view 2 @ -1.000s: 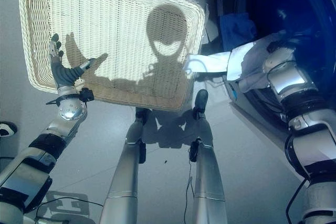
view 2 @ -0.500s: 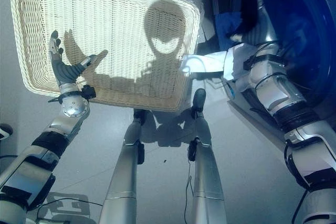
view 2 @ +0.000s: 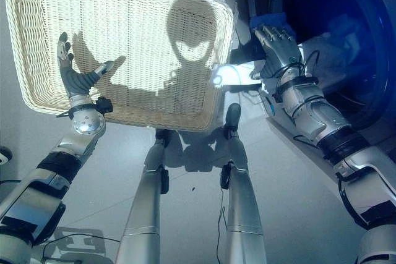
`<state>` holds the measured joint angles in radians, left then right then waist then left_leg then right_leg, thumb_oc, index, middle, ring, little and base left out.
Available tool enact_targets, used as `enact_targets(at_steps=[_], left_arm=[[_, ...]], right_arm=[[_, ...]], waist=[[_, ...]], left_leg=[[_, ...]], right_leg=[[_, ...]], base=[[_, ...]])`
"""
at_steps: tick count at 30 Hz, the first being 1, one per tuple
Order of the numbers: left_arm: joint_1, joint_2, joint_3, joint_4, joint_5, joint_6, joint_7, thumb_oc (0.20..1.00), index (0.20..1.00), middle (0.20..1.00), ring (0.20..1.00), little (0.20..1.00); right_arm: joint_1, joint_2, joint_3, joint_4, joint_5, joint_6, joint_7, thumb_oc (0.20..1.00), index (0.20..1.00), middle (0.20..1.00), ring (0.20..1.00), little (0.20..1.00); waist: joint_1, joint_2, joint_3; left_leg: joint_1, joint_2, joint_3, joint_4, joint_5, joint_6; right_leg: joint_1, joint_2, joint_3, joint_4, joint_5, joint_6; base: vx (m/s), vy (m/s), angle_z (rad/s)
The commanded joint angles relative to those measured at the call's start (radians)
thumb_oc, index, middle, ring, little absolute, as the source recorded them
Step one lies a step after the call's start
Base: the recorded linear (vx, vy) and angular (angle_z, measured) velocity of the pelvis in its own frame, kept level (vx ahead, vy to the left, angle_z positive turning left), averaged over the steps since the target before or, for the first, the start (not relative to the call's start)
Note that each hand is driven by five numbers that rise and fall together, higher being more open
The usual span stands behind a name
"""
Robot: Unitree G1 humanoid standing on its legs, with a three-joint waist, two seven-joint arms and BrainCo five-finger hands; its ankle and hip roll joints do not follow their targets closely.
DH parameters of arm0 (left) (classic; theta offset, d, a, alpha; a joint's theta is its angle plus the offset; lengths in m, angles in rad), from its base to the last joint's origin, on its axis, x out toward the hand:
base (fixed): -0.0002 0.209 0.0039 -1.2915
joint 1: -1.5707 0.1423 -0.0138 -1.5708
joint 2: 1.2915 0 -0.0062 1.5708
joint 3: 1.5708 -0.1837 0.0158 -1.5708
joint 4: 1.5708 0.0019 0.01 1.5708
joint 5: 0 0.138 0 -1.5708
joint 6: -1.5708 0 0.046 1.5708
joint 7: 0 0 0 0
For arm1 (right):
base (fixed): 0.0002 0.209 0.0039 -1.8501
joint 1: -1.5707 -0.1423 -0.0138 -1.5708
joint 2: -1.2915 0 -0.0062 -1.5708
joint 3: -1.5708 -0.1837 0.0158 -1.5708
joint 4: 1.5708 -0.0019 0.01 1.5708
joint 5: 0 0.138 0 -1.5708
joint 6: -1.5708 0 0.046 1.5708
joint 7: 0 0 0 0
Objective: Put the clothes into the washing machine.
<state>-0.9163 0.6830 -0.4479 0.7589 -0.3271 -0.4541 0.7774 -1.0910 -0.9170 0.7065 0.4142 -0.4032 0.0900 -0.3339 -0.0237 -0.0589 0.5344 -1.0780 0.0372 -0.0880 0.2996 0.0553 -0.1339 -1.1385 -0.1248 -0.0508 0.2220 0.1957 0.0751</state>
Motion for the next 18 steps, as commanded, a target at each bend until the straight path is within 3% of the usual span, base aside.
enact_targets(at_steps=[1, 8, 13, 18], left_arm=[[0.002, 0.034, 0.084, -0.038, 0.043, -0.013, 0.013, 1.000, 1.000, 1.000, 1.000, 1.000], [-0.032, 0.032, 0.063, -0.016, 0.029, -0.012, 0.003, 1.000, 1.000, 1.000, 1.000, 1.000], [-0.061, 0.022, 0.044, -0.003, 0.025, -0.010, 0.001, 1.000, 1.000, 1.000, 1.000, 1.000], [-0.095, 0.005, 0.022, 0.026, 0.015, -0.027, -0.002, 1.000, 1.000, 1.000, 1.000, 1.000]], right_arm=[[-0.013, -0.154, 0.045, -0.036, -0.052, -0.008, -0.003, 1.000, 1.000, 1.000, 1.000, 1.000], [-0.087, -0.148, 0.133, 0.081, -0.113, 0.053, -0.037, 1.000, 1.000, 1.000, 1.000, 1.000], [-0.173, -0.117, 0.227, 0.191, -0.231, 0.116, 0.022, 1.000, 1.000, 1.000, 1.000, 1.000], [-0.233, -0.071, 0.280, 0.347, -0.364, 0.194, -0.034, 1.000, 1.000, 1.000, 1.000, 1.000]], waist=[[0.000, 0.005, -0.014], [0.007, 0.011, -0.014], [0.018, 0.020, -0.014], [0.027, 0.040, -0.014]], left_leg=[[0.049, -0.088, 0.042, -0.061, 0.026, 0.075], [0.039, -0.090, 0.040, -0.058, 0.028, 0.071], [0.027, -0.096, 0.033, -0.057, 0.033, 0.069], [0.009, -0.104, 0.028, -0.066, 0.048, 0.071]], right_leg=[[0.045, 0.115, -0.123, 0.104, -0.087, 0.053], [0.033, 0.110, -0.126, 0.101, -0.080, 0.055], [0.024, 0.108, -0.127, 0.096, -0.075, 0.056], [0.003, 0.110, -0.122, 0.091, -0.066, 0.052]], base=[[0.00, -0.016, 0.03], [0.00, -0.002, 0.01], [0.00, 0.000, 0.00], [0.00, 0.000, 0.00]])
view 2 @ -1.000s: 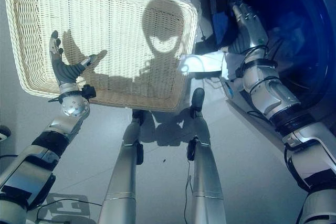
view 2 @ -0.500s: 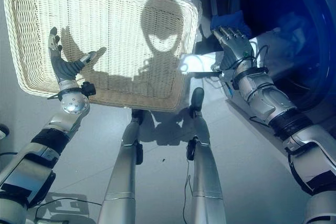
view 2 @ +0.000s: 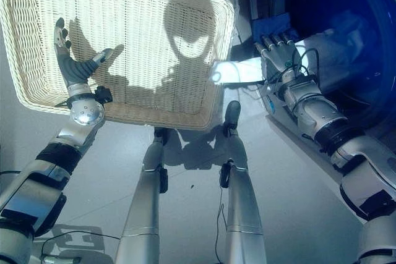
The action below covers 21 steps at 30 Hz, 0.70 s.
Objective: Put the clothes into the washing machine.
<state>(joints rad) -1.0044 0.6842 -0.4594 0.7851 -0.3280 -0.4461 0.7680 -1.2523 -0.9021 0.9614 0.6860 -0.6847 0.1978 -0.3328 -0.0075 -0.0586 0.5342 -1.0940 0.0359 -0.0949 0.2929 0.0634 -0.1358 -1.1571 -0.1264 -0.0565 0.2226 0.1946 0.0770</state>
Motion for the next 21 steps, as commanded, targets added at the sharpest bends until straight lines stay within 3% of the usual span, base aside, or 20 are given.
enact_targets(at_steps=[1, 3, 7, 14, 19, 21], left_arm=[[-0.002, 0.001, 0.032, 0.001, 0.015, -0.037, 0.009, 1.000, 1.000, 1.000, 1.000, 1.000], [-0.015, -0.017, 0.025, 0.009, 0.018, -0.047, 0.017, 1.000, 1.000, 1.000, 1.000, 1.000], [-0.023, -0.035, 0.021, 0.017, 0.019, -0.053, 0.019, 1.000, 1.000, 1.000, 1.000, 1.000], [-0.020, -0.050, 0.022, 0.003, 0.011, -0.062, 0.029, 1.000, 1.000, 1.000, 1.000, 1.000], [-0.007, -0.054, 0.027, -0.002, 0.015, -0.069, 0.028, 1.000, 1.000, 1.000, 1.000, 1.000], [0.005, -0.054, 0.028, -0.018, 0.019, -0.072, 0.037, 1.000, 1.000, 1.000, 1.000, 1.000]], right_arm=[[-0.067, -0.080, 0.026, 0.085, -0.100, 0.090, -0.042, 1.000, 1.000, 1.000, 1.000, 1.000], [-0.082, -0.051, 0.020, 0.159, -0.149, 0.139, -0.090, 1.000, 1.000, 1.000, 1.000, 1.000], [-0.102, -0.015, 0.015, 0.248, -0.221, 0.207, -0.096, 1.000, 1.000, 1.000, 1.000, 1.000], [-0.127, 0.005, 0.007, 0.300, -0.360, 0.295, -0.034, 1.000, 1.000, 1.000, 1.000, 1.000], [-0.123, 0.006, 0.006, 0.314, -0.408, 0.294, 0.005, 1.000, 1.000, 1.000, 1.000, 1.000], [-0.109, 0.004, 0.007, 0.322, -0.481, 0.253, 0.092, 1.000, 1.000, 1.000, 1.000, 1.000]], waist=[[0.013, 0.041, -0.014], [0.017, 0.053, -0.014], [0.025, 0.067, -0.014], [0.031, 0.081, -0.014], [0.033, 0.082, -0.014], [0.034, 0.081, -0.014]], left_leg=[[0.033, -0.102, 0.035, -0.059, 0.034, 0.073], [0.016, -0.108, 0.032, -0.060, 0.045, 0.075], [0.013, -0.114, 0.030, -0.065, 0.050, 0.077], [0.010, -0.119, 0.032, -0.072, 0.057, 0.079], [0.018, -0.119, 0.032, -0.071, 0.053, 0.080], [0.012, -0.120, 0.030, -0.074, 0.062, 0.083]], right_leg=[[0.029, 0.113, -0.115, 0.093, -0.071, 0.050], [0.011, 0.113, -0.113, 0.093, -0.064, 0.048], [0.009, 0.114, -0.109, 0.088, -0.063, 0.048], [0.007, 0.113, -0.108, 0.075, -0.058, 0.048], [0.015, 0.115, -0.106, 0.074, -0.062, 0.047], [0.010, 0.117, -0.105, 0.074, -0.056, 0.044]], base=[[0.00, 0.000, 0.00], [0.00, 0.000, 0.00], [0.00, 0.000, 0.00], [0.00, 0.021, 0.03], [0.00, 0.010, 0.00], [0.01, 0.014, 0.02]])
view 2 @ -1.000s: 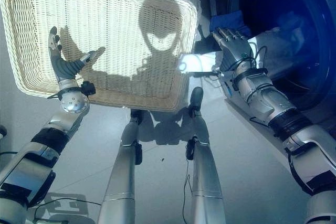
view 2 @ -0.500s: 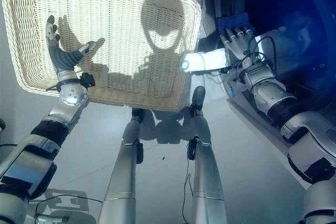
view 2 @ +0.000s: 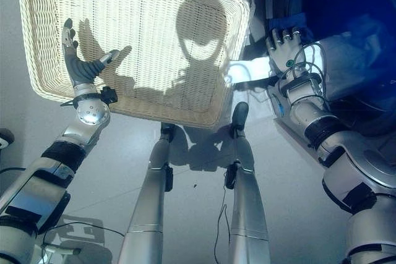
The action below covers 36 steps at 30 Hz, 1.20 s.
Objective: Put the clothes into the washing machine.
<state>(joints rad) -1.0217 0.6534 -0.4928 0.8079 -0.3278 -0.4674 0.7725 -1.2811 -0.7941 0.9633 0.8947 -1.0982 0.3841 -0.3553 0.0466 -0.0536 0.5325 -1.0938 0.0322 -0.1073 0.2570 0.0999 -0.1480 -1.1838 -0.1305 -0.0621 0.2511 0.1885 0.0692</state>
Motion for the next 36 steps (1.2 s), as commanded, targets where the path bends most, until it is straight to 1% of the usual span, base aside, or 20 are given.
enact_targets(at_steps=[1, 6, 7, 8, 9, 12, 14, 16, 17, 26, 28, 29, 31, 32, 34, 35, 36], left_arm=[[0.026, -0.023, 0.062, -0.045, 0.020, -0.052, 0.035, 1.000, 1.000, 1.000, 1.000, 1.000], [0.029, -0.022, 0.064, -0.047, 0.020, -0.056, 0.039, 1.000, 1.000, 1.000, 1.000, 1.000], [0.021, -0.021, 0.064, -0.045, 0.019, -0.055, 0.039, 1.000, 1.000, 1.000, 1.000, 1.000], [0.022, -0.021, 0.060, -0.040, 0.016, -0.056, 0.038, 1.000, 1.000, 1.000, 1.000, 1.000], [0.013, -0.021, 0.062, -0.031, 0.014, -0.060, 0.034, 1.000, 1.000, 1.000, 1.000, 1.000], [0.015, -0.027, 0.064, -0.025, 0.014, -0.063, 0.030, 1.000, 1.000, 1.000, 1.000, 1.000], [0.003, -0.028, 0.065, -0.015, 0.011, -0.064, 0.026, 1.000, 1.000, 1.000, 1.000, 1.000], [0.008, -0.032, 0.065, -0.012, 0.009, -0.067, 0.023, 1.000, 1.000, 1.000, 1.000, 1.000], [0.003, -0.031, 0.066, -0.011, 0.009, -0.067, 0.023, 1.000, 1.000, 1.000, 1.000, 1.000], [0.008, -0.042, 0.063, -0.008, 0.016, -0.062, 0.032, 1.000, 1.000, 1.000, 1.000, 1.000], [0.003, -0.039, 0.063, -0.007, 0.013, -0.063, 0.031, 1.000, 1.000, 1.000, 1.000, 1.000], [0.010, -0.042, 0.063, -0.009, 0.017, -0.063, 0.034, 1.000, 1.000, 1.000, 1.000, 1.000], [0.007, -0.040, 0.064, -0.011, 0.020, -0.064, 0.035, 1.000, 1.000, 1.000, 1.000, 1.000], [0.008, -0.038, 0.062, -0.013, 0.019, -0.067, 0.039, 1.000, 1.000, 1.000, 1.000, 1.000], [0.015, -0.040, 0.059, -0.012, 0.018, -0.070, 0.040, 1.000, 1.000, 1.000, 1.000, 1.000], [0.017, -0.038, 0.060, -0.012, 0.014, -0.071, 0.037, 1.000, 1.000, 1.000, 1.000, 1.000], [0.019, -0.037, 0.062, -0.011, 0.014, -0.074, 0.035, 1.000, 1.000, 1.000, 1.000, 1.000]], right_arm=[[-0.076, -0.105, 0.005, 0.112, -0.078, 0.061, 0.127, 1.000, 1.000, 1.000, 1.000, 1.000], [-0.058, -0.099, 0.004, 0.123, -0.100, 0.047, 0.136, 1.000, 1.000, 1.000, 1.000, 1.000], [-0.061, -0.097, 0.004, 0.129, -0.106, 0.045, 0.146, 0.730, 0.730, 0.730, 0.730, 0.730], [-0.048, -0.087, 0.006, 0.156, -0.115, 0.039, 0.146, 0.200, 0.200, 0.200, 0.200, 0.200], [-0.054, -0.078, 0.000, 0.184, -0.124, 0.033, 0.138, 0.200, 0.200, 0.200, 0.200, 0.200], [-0.050, -0.064, -0.004, 0.213, -0.139, 0.036, 0.132, 0.200, 0.200, 0.200, 0.200, 0.200], [-0.061, -0.059, -0.007, 0.245, -0.144, 0.032, 0.120, 0.200, 0.200, 0.200, 0.200, 0.200], [-0.057, -0.054, -0.009, 0.254, -0.147, 0.033, 0.121, 0.200, 0.200, 0.200, 0.200, 0.200], [-0.062, -0.054, -0.011, 0.257, -0.147, 0.030, 0.118, 0.200, 0.200, 0.200, 0.200, 0.200], [-0.049, -0.053, -0.024, 0.286, -0.148, 0.015, 0.111, 0.200, 0.200, 0.200, 0.200, 0.200], [-0.054, -0.054, -0.025, 0.287, -0.149, 0.015, 0.115, 0.200, 0.200, 0.200, 0.200, 0.200], [-0.046, -0.052, -0.027, 0.289, -0.144, 0.017, 0.116, 0.200, 0.200, 0.200, 0.200, 0.200], [-0.050, -0.055, -0.028, 0.289, -0.119, 0.022, 0.116, 0.200, 0.200, 0.200, 0.200, 0.200], [-0.050, -0.059, -0.032, 0.294, -0.002, 0.037, 0.102, 0.200, 0.200, 0.200, 0.200, 0.200], [-0.045, -0.056, -0.039, 0.300, 0.095, 0.056, 0.076, 0.200, 0.200, 0.200, 0.200, 0.200], [-0.048, -0.060, -0.050, 0.300, 0.241, 0.078, 0.050, 0.200, 0.200, 0.200, 0.200, 0.200], [-0.051, -0.063, -0.059, 0.300, 0.349, 0.086, 0.045, 0.200, 0.200, 0.200, 0.200, 0.200]], waist=[[-0.020, 0.076, -0.012], [-0.018, 0.076, -0.012], [-0.018, 0.077, -0.012], [-0.014, 0.079, -0.012], [-0.014, 0.082, -0.012], [-0.010, 0.086, -0.012], [-0.010, 0.088, -0.012], [-0.009, 0.089, -0.012], [-0.010, 0.090, -0.012], [-0.007, 0.091, -0.012], [-0.008, 0.092, -0.012], [-0.006, 0.091, -0.012], [-0.006, 0.091, -0.012], [-0.005, 0.092, -0.012], [-0.004, 0.093, -0.012], [-0.004, 0.094, -0.012], [-0.005, 0.094, -0.012]], left_leg=[[0.010, -0.116, 0.042, -0.039, 0.026, 0.095], [0.011, -0.115, 0.041, -0.045, 0.031, 0.096], [0.001, -0.115, 0.040, -0.044, 0.037, 0.095], [0.010, -0.115, 0.040, -0.044, 0.033, 0.096], [0.002, -0.116, 0.039, -0.046, 0.040, 0.096], [0.013, -0.116, 0.040, -0.047, 0.035, 0.096], [0.003, -0.118, 0.041, -0.045, 0.042, 0.096], [0.012, -0.116, 0.041, -0.043, 0.035, 0.095], [0.003, -0.117, 0.041, -0.043, 0.042, 0.095], [0.015, -0.116, 0.039, -0.044, 0.041, 0.096], [0.006, -0.117, 0.038, -0.043, 0.048, 0.096], [0.015, -0.116, 0.038, -0.044, 0.042, 0.096], [0.005, -0.116, 0.037, -0.046, 0.049, 0.097], [0.003, -0.116, 0.035, -0.048, 0.050, 0.097], [0.014, -0.114, 0.036, -0.050, 0.045, 0.097], [0.016, -0.115, 0.036, -0.049, 0.042, 0.097], [0.015, -0.115, 0.037, -0.046, 0.040, 0.097]], right_leg=[[0.037, 0.123, -0.099, 0.045, -0.051, 0.051], [0.038, 0.122, -0.101, 0.042, -0.051, 0.050], [0.029, 0.121, -0.101, 0.042, -0.045, 0.049], [0.037, 0.121, -0.101, 0.045, -0.050, 0.048], [0.029, 0.120, -0.102, 0.042, -0.043, 0.048], [0.037, 0.120, -0.101, 0.042, -0.047, 0.049], [0.030, 0.118, -0.101, 0.039, -0.039, 0.049], [0.038, 0.118, -0.100, 0.041, -0.044, 0.050], [0.030, 0.117, -0.101, 0.040, -0.038, 0.049], [0.040, 0.119, -0.099, 0.044, -0.039, 0.049], [0.032, 0.118, -0.100, 0.042, -0.033, 0.049], [0.040, 0.118, -0.101, 0.044, -0.039, 0.049], [0.032, 0.117, -0.103, 0.042, -0.033, 0.049], [0.030, 0.116, -0.104, 0.039, -0.030, 0.049], [0.038, 0.117, -0.103, 0.042, -0.036, 0.049], [0.039, 0.118, -0.102, 0.042, -0.036, 0.049], [0.037, 0.118, -0.101, 0.044, -0.036, 0.049]], base=[[0.00, 0.000, 0.00], [0.00, 0.000, 0.00], [0.00, 0.000, 0.00], [0.00, 0.000, 0.00], [0.00, 0.000, 0.00], [0.00, 0.000, 0.00], [0.00, 0.000, 0.00], [0.00, 0.000, 0.00], [0.00, 0.000, 0.00], [0.00, 0.000, 0.00], [0.00, 0.000, 0.00], [0.00, 0.000, 0.00], [0.00, 0.000, 0.00], [0.00, 0.000, 0.00], [0.00, 0.000, 0.00], [0.00, 0.000, 0.00], [0.00, 0.000, 0.00]])
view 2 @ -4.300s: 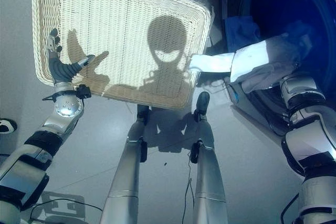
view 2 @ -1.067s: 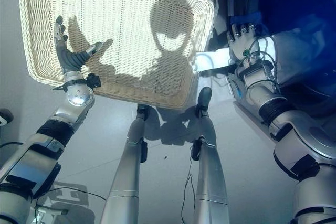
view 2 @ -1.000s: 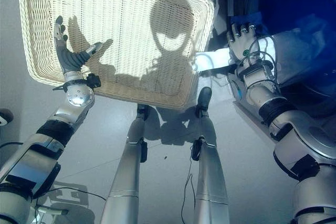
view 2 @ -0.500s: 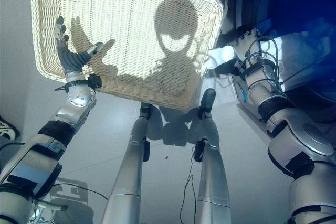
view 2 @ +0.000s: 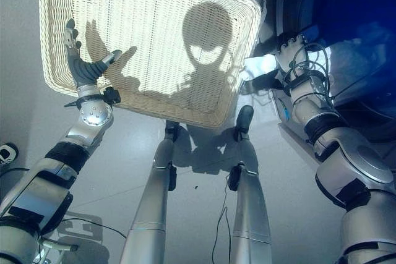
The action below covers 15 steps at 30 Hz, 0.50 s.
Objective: Put the clothes into the washing machine.
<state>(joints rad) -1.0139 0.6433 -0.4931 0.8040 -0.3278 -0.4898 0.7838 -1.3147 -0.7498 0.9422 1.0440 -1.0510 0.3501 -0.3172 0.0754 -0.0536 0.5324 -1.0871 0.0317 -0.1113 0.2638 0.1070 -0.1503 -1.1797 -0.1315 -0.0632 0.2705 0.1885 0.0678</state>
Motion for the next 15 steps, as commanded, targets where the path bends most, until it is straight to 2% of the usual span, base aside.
enact_targets(at_steps=[1, 3, 4, 5, 7, 8, 9, 12, 13, 14, 15], left_arm=[[0.011, -0.027, 0.062, -0.007, 0.014, -0.052, 0.024, 1.000, 1.000, 1.000, 1.000, 1.000], [0.014, -0.023, 0.064, -0.006, 0.012, -0.055, 0.022, 1.000, 1.000, 1.000, 1.000, 1.000], [0.019, -0.018, 0.066, -0.010, 0.013, -0.058, 0.022, 1.000, 1.000, 1.000, 1.000, 1.000], [0.021, -0.016, 0.067, -0.010, 0.013, -0.061, 0.022, 1.000, 1.000, 1.000, 1.000, 1.000], [0.034, -0.007, 0.072, -0.018, 0.016, -0.066, 0.025, 1.000, 1.000, 1.000, 1.000, 1.000], [0.046, -0.001, 0.077, -0.026, 0.018, -0.068, 0.028, 1.000, 1.000, 1.000, 1.000, 1.000], [0.065, 0.006, 0.083, -0.039, 0.025, -0.072, 0.036, 1.000, 1.000, 1.000, 1.000, 1.000], [0.089, 0.015, 0.091, -0.059, 0.033, -0.067, 0.045, 1.000, 1.000, 1.000, 1.000, 1.000], [0.105, 0.026, 0.098, -0.070, 0.037, -0.066, 0.050, 1.000, 1.000, 1.000, 1.000, 1.000], [0.113, 0.032, 0.099, -0.077, 0.038, -0.063, 0.053, 1.000, 1.000, 1.000, 1.000, 1.000], [0.116, 0.034, 0.099, -0.082, 0.039, -0.060, 0.056, 1.000, 1.000, 1.000, 1.000, 1.000]], right_arm=[[-0.017, -0.107, -0.040, 0.152, 0.333, 0.121, -0.008, 0.200, 0.200, 0.200, 0.200, 0.200], [-0.017, -0.118, -0.080, 0.157, 0.625, 0.155, -0.073, 0.200, 0.200, 0.200, 0.200, 0.200], [-0.022, -0.137, -0.116, 0.156, 0.861, 0.172, -0.137, 0.200, 0.200, 0.200, 0.200, 0.200], [-0.023, -0.142, -0.137, 0.157, 0.905, 0.171, -0.154, 0.200, 0.200, 0.200, 0.200, 0.200], [-0.019, -0.161, -0.219, 0.164, 1.118, 0.155, -0.248, 0.200, 0.200, 0.200, 0.200, 0.200], [-0.004, -0.175, -0.278, 0.165, 1.210, 0.130, -0.297, 0.200, 0.200, 0.200, 0.200, 0.200], [0.014, -0.194, -0.348, 0.164, 1.369, 0.075, -0.375, 0.200, 0.200, 0.200, 0.200, 0.200], [0.045, -0.223, -0.438, 0.148, 1.524, -0.012, -0.461, 0.200, 0.200, 0.200, 0.200, 0.200], [0.060, -0.249, -0.495, 0.133, 1.608, -0.072, -0.515, 0.200, 0.200, 0.200, 0.200, 0.200], [0.069, -0.260, -0.519, 0.123, 1.654, -0.105, -0.536, 0.200, 0.200, 0.200, 0.200, 0.200], [0.072, -0.267, -0.527, 0.117, 1.679, -0.117, -0.546, 0.200, 0.200, 0.200, 0.200, 0.200]], waist=[[-0.033, 0.094, -0.012], [-0.033, 0.094, -0.012], [-0.033, 0.093, -0.012], [-0.034, 0.093, -0.012], [-0.035, 0.091, -0.012], [-0.036, 0.088, -0.012], [-0.038, 0.084, -0.012], [-0.042, 0.078, -0.012], [-0.047, 0.071, -0.012], [-0.049, 0.067, -0.012], [-0.049, 0.065, -0.012]], left_leg=[[0.009, -0.114, 0.041, -0.053, 0.033, 0.100], [0.011, -0.112, 0.042, -0.056, 0.035, 0.099], [0.010, -0.112, 0.041, -0.055, 0.033, 0.100], [0.010, -0.112, 0.041, -0.055, 0.033, 0.099], [0.011, -0.111, 0.037, -0.057, 0.029, 0.099], [0.012, -0.110, 0.035, -0.060, 0.026, 0.100], [0.014, -0.108, 0.033, -0.061, 0.020, 0.101], [0.018, -0.106, 0.032, -0.061, 0.012, 0.101], [0.022, -0.103, 0.031, -0.065, 0.007, 0.101], [0.024, -0.101, 0.029, -0.067, 0.005, 0.101], [0.026, -0.101, 0.028, -0.067, 0.003, 0.101]], right_leg=[[0.033, 0.120, -0.100, 0.025, -0.036, 0.050], [0.038, 0.119, -0.101, 0.022, -0.035, 0.050], [0.039, 0.116, -0.102, 0.021, -0.034, 0.051], [0.039, 0.116, -0.102, 0.020, -0.034, 0.052], [0.042, 0.116, -0.102, 0.015, -0.031, 0.053], [0.045, 0.116, -0.102, 0.013, -0.030, 0.055], [0.047, 0.117, -0.101, 0.011, -0.029, 0.057], [0.051, 0.120, -0.098, 0.008, -0.027, 0.060], [0.056, 0.122, -0.096, 0.003, -0.027, 0.063], [0.059, 0.123, -0.096, 0.004, -0.027, 0.064], [0.060, 0.124, -0.095, 0.003, -0.027, 0.064]], base=[[0.00, 0.000, 0.00], [0.00, 0.000, 0.00], [0.00, 0.000, 0.00], [0.00, 0.000, 0.00], [0.00, 0.000, 0.00], [0.00, 0.000, 0.00], [0.00, 0.000, 0.00], [0.00, 0.000, 0.00], [-0.01, -0.035, -0.02], [-0.01, -0.033, -0.02], [0.00, -0.030, -0.01]])
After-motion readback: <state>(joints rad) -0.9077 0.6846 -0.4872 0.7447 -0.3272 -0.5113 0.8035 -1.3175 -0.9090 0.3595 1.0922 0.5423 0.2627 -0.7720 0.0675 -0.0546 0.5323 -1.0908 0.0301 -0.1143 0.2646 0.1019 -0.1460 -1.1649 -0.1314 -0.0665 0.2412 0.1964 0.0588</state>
